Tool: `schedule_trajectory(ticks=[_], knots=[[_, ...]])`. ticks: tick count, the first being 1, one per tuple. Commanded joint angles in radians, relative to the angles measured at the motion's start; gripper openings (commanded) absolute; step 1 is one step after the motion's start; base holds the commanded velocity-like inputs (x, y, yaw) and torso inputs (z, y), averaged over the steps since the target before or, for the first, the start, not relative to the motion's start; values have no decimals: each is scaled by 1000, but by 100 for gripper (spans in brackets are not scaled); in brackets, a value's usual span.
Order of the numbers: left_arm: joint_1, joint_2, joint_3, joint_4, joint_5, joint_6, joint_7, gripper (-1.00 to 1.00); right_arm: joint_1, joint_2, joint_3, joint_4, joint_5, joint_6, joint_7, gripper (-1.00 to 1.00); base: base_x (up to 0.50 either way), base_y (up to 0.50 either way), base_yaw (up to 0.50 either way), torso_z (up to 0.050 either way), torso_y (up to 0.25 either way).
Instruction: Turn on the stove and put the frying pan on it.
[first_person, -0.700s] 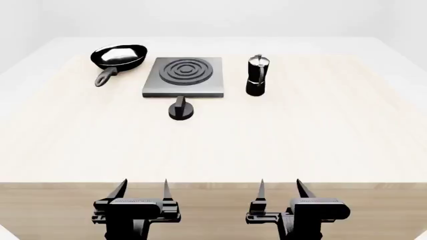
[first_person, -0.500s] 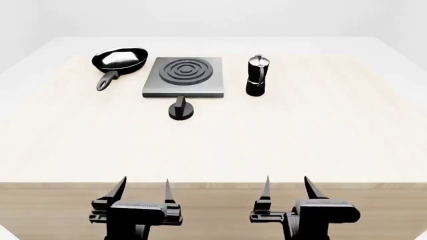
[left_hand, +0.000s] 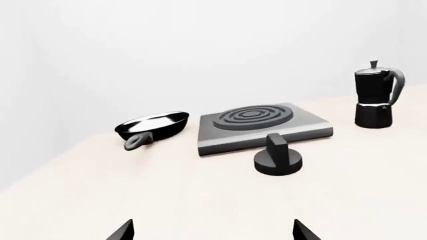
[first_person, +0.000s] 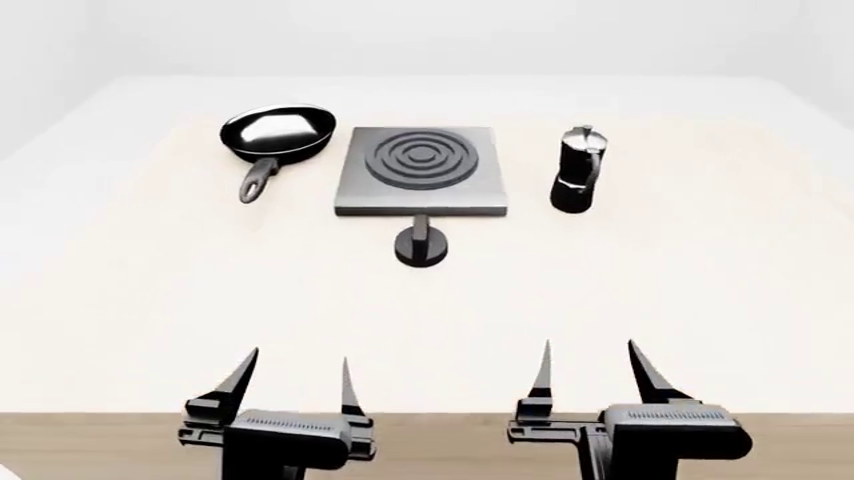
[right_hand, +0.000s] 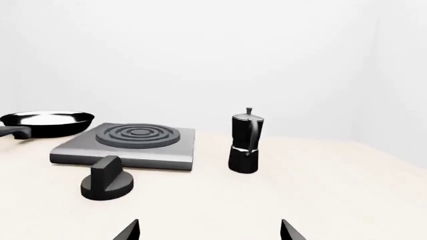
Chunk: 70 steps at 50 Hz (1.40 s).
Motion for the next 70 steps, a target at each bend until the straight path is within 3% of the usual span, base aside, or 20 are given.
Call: schedule_trajectory(ticks=[1,45,70], knots=[[2,-16,24,7,7,-5,-26,100,-2,18,-20,-6,8,-5,16,100,285,418,0,0,0],[-12,-58,78,-2,-12,-19,-87,100,6,69,-75,7,24,-10,61,100,324,417,0,0,0],[-19,-76,100,-14,-23,-20,-110,100,7,86,-94,7,45,-9,76,100,7,500,0,0,0]])
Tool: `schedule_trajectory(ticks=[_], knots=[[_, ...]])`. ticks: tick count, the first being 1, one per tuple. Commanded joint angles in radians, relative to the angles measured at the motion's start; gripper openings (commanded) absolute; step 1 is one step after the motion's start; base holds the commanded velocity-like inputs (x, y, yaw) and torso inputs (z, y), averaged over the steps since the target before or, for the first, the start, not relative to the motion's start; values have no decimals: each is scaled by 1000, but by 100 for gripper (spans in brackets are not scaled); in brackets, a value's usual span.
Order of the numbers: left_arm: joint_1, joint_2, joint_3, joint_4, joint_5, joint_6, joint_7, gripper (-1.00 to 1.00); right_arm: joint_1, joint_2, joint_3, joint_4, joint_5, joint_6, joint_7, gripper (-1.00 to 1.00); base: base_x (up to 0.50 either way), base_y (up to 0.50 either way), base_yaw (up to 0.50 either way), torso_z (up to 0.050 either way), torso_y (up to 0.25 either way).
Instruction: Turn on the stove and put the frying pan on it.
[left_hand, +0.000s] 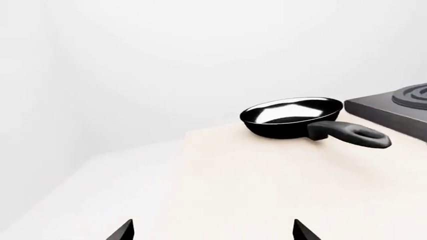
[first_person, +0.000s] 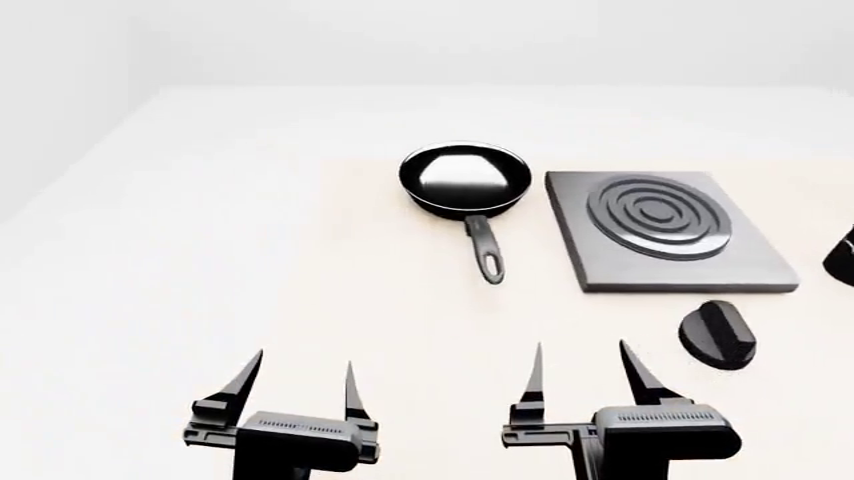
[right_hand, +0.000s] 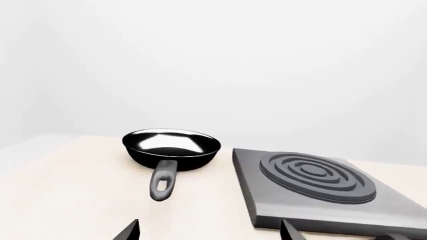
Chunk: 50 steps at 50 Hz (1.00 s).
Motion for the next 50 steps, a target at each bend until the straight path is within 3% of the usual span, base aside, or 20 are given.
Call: schedule_trajectory(ticks=[1,10,29,50], knots=[[-4,-8,10,-4,-4,-1,-11,100,2,9,-9,4,9,-2,5,100,102,500,0,0,0],[-1,-15,13,5,-9,5,-21,100,2,15,-9,5,33,-11,3,100,319,432,0,0,0],[-1,-28,26,11,-17,10,-37,100,4,28,-18,9,57,-24,4,100,500,33,0,0,0],[-2,-44,49,14,-15,6,-56,100,4,37,-26,-1,65,-8,25,100,9,0,0,7,-184]])
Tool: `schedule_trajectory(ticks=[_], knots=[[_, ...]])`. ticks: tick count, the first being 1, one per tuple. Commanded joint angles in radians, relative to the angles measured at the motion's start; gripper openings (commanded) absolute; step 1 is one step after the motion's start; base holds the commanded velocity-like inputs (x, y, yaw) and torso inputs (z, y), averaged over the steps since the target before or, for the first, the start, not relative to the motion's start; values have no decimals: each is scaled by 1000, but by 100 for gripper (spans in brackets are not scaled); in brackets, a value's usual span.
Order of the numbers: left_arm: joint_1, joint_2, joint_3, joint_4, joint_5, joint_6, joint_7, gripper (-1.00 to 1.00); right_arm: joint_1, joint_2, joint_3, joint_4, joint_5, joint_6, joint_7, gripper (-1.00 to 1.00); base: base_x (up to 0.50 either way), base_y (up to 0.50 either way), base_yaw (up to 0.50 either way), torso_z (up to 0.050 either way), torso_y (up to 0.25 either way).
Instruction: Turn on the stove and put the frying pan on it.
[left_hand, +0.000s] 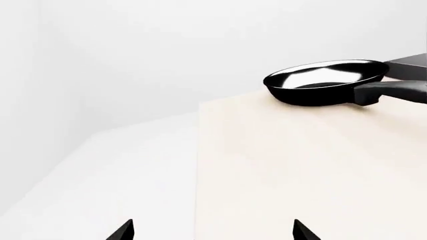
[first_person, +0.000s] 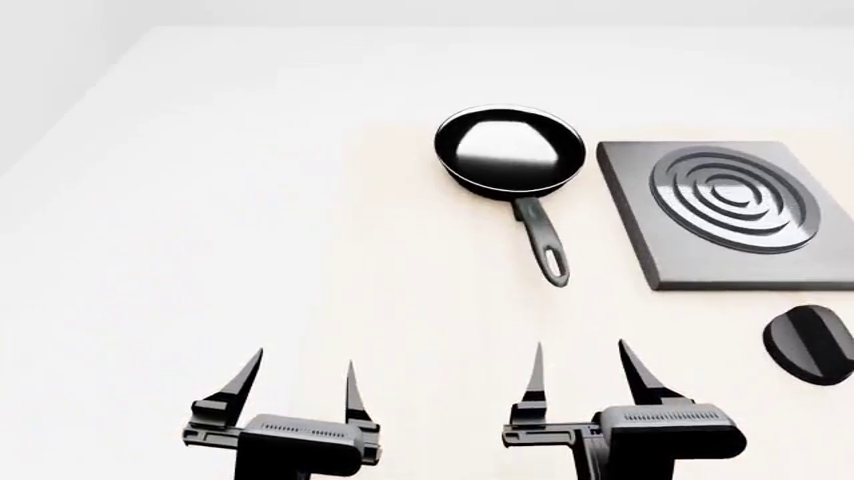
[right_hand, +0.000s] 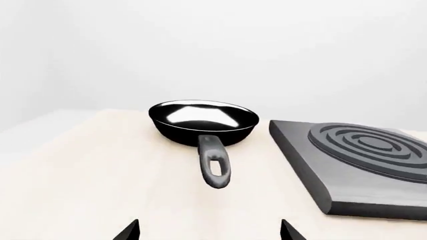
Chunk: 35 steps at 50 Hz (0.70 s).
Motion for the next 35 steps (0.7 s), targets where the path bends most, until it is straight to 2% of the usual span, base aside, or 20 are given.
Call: schedule_trajectory(ticks=[1,6,14,23,35], knots=[[0,-7,6,5,-13,0,-8,100,0,5,-4,-4,6,4,9,100,0,0,0,0,0],[0,-10,6,4,-22,6,-11,100,-14,13,7,-57,42,38,6,100,0,0,0,0,0],[-4,-14,4,-6,-31,5,-21,100,-39,38,120,-155,137,116,52,100,0,0,0,0,0],[-4,-17,11,-7,-33,1,-29,100,-55,75,222,-106,184,125,74,100,0,0,0,0,0],[-4,-24,16,-11,-40,2,-39,100,-60,91,292,-64,202,118,106,100,0,0,0,0,0]])
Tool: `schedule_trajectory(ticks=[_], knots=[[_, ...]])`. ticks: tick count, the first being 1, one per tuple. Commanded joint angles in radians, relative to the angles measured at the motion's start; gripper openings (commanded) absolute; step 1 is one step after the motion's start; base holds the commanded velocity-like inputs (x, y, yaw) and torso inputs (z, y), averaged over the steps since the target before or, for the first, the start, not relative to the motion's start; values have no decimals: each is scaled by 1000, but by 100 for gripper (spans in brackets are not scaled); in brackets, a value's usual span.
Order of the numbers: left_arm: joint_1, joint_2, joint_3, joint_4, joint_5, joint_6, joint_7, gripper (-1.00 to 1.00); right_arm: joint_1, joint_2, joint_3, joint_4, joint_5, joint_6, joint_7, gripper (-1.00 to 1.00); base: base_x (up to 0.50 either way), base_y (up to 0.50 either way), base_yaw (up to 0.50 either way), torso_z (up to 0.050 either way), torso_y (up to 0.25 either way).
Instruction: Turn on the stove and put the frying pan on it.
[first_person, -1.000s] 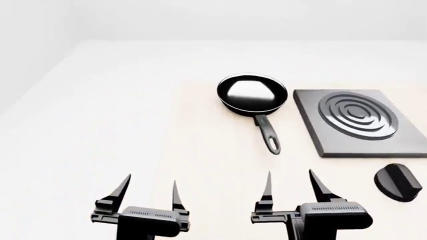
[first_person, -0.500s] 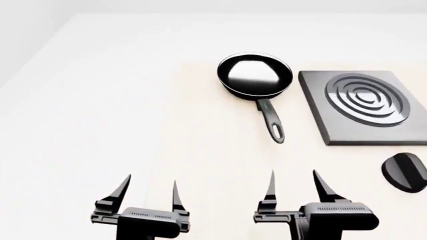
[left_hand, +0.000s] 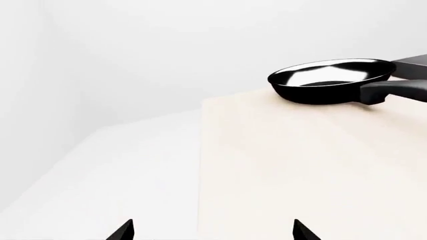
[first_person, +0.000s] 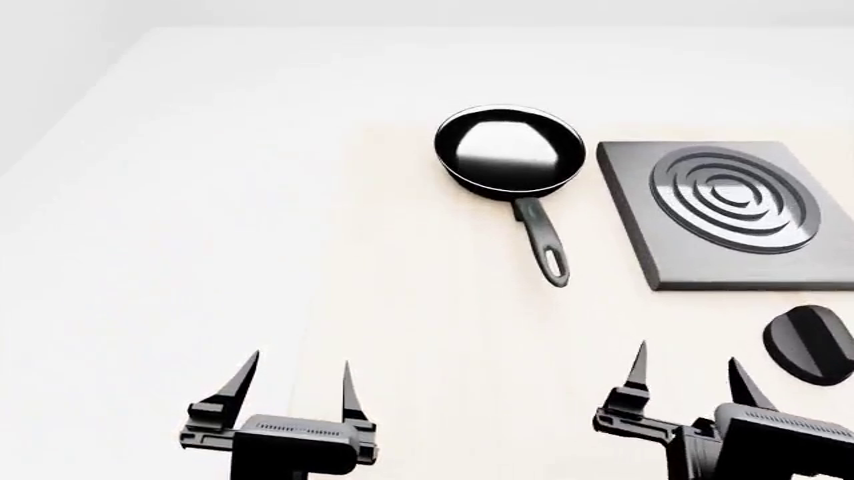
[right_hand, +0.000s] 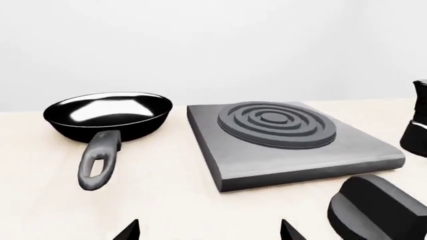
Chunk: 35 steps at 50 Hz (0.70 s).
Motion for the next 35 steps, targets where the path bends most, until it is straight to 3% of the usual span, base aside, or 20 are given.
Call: schedule_trajectory(ticks=[1,35], knots=[[-1,-6,5,-6,-6,1,-11,100,-9,22,84,28,41,3,28,100,0,0,0,0,0],[-4,-20,28,-8,-15,0,-34,100,44,62,215,207,103,-30,52,100,0,0,0,0,0]])
